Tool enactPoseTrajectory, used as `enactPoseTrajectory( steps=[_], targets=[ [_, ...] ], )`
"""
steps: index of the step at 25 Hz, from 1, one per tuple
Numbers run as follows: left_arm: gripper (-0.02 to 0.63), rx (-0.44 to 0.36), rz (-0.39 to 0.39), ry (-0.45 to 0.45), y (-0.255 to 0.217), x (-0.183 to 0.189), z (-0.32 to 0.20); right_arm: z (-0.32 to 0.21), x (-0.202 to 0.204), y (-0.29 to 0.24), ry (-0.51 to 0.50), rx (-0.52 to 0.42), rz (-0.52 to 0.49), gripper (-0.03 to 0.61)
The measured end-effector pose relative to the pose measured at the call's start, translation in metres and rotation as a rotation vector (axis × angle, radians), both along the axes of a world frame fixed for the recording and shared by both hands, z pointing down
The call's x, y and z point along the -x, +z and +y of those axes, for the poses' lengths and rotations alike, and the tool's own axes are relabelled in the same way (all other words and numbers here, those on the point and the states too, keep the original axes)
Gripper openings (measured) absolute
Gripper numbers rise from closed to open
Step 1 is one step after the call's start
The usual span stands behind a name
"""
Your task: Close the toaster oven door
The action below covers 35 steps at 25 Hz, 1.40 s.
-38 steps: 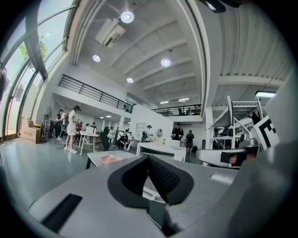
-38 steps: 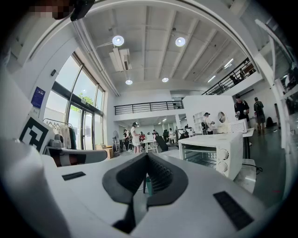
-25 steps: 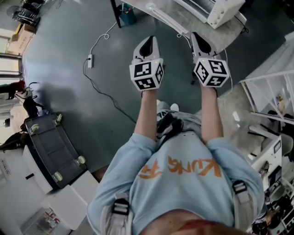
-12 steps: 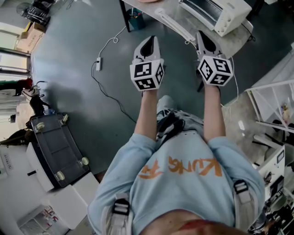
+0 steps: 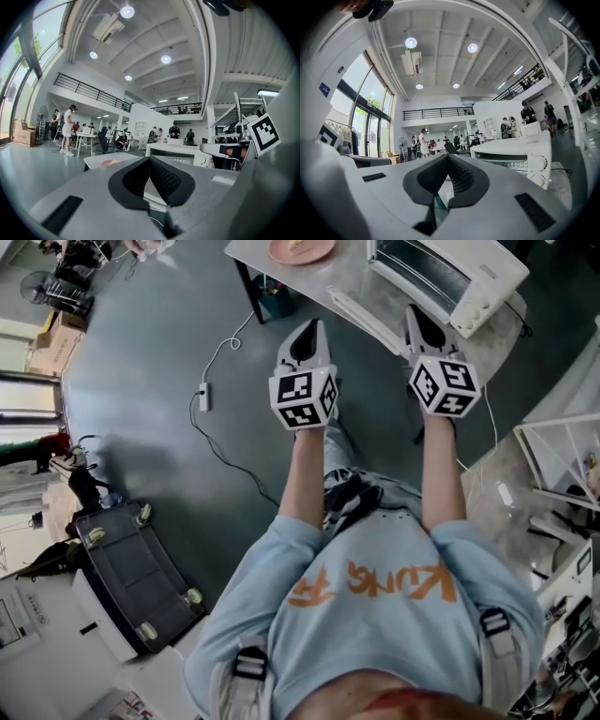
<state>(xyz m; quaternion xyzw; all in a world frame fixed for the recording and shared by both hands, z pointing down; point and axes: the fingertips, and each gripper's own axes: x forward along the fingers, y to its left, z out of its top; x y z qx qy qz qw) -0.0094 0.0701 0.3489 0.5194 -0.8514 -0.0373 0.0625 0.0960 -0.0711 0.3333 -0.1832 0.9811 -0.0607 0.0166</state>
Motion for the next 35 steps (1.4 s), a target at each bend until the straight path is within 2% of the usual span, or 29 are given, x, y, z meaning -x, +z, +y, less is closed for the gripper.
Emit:
enactPoseTrajectory(
  steps=[6,11,15,18,22,28,32,35],
  targets=[
    [0.002,0.038,0.020,0.095,0.025,0.093,-0.072,-0.053,0.099,0.016,0.059,-0.003,0.012,-0.003],
    [0.002,0.075,0.099,0.122,0.051,0.195,-0.109,-0.073,0.205,0.043,0.061,0.019,0.101,-0.003],
    [0.002,0.050,0.129,0.136,0.043,0.256,-0.138,-0.091,0.244,0.037,0.099,0.007,0.114,-0.002],
    [0.002,0.038,0.113,0.225,0.041,0.250,-0.172,-0.120,0.230,0.042,0.177,-0.012,0.163,-0.002],
    [0.002,0.060,0.069,0.354,0.046,0.229,-0.214,-0.159,0.196,0.052,0.305,0.009,0.183,-0.002],
    [0.002,0.113,0.046,0.439,0.061,0.228,-0.248,-0.181,0.161,0.070,0.405,0.040,0.208,-0.002],
    [0.002,0.187,-0.014,0.566,0.085,0.197,-0.261,-0.177,0.136,0.091,0.462,0.064,0.239,-0.002],
    [0.002,0.250,-0.042,0.671,0.110,0.182,-0.269,-0.177,0.135,0.114,0.495,0.101,0.267,-0.002]
  ],
)
